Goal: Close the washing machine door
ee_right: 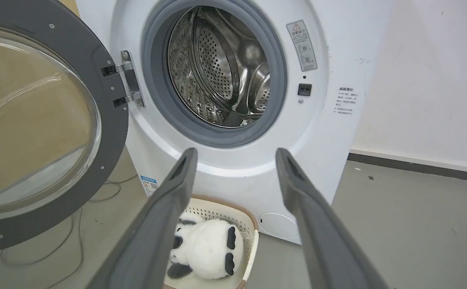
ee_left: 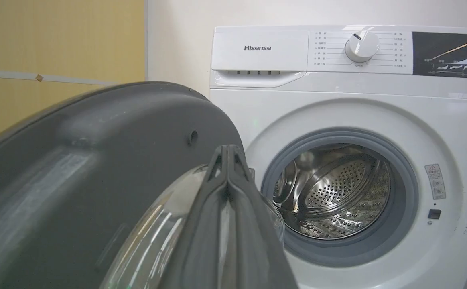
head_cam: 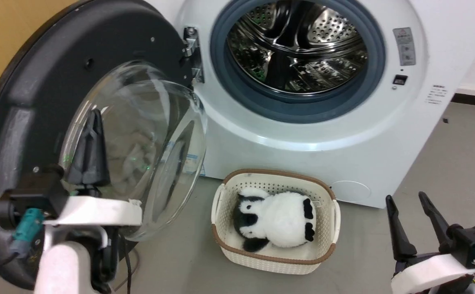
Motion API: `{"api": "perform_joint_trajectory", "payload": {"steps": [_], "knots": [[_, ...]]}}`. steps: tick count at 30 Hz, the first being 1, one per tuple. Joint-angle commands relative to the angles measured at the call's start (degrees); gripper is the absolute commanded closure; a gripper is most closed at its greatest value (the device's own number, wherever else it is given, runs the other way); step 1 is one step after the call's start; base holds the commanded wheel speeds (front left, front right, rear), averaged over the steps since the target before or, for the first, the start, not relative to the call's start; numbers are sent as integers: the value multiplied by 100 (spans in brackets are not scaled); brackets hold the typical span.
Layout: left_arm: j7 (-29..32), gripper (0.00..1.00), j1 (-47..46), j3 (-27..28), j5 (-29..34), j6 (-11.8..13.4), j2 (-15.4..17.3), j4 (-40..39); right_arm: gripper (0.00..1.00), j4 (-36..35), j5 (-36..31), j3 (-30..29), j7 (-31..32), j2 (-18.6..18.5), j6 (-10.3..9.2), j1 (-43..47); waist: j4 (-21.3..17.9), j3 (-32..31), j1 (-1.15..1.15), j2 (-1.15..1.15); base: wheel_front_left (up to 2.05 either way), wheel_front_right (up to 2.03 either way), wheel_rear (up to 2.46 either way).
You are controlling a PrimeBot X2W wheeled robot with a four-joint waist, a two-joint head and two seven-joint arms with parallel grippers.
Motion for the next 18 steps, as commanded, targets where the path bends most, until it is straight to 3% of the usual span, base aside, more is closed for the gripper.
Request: {"api": "perform_joint_trajectory", "payload": {"steps": [1,10,18], "knots": [[-49,100,-176,80,-94,-35,47,-78,0,6,56,-36,-60,5,2,4,82,16,-1,0,0,0,0],[-145,100,-524,504,-716,-111,142,-173,0,23,128,-143,-156,6,2,9,429,59,-1,0,0,0,0],[-107,100,-720,1115,-1734,-168,224,-61,0,64,188,-252,-264,6,2,5,808,107,-1,0,0,0,0]]}}
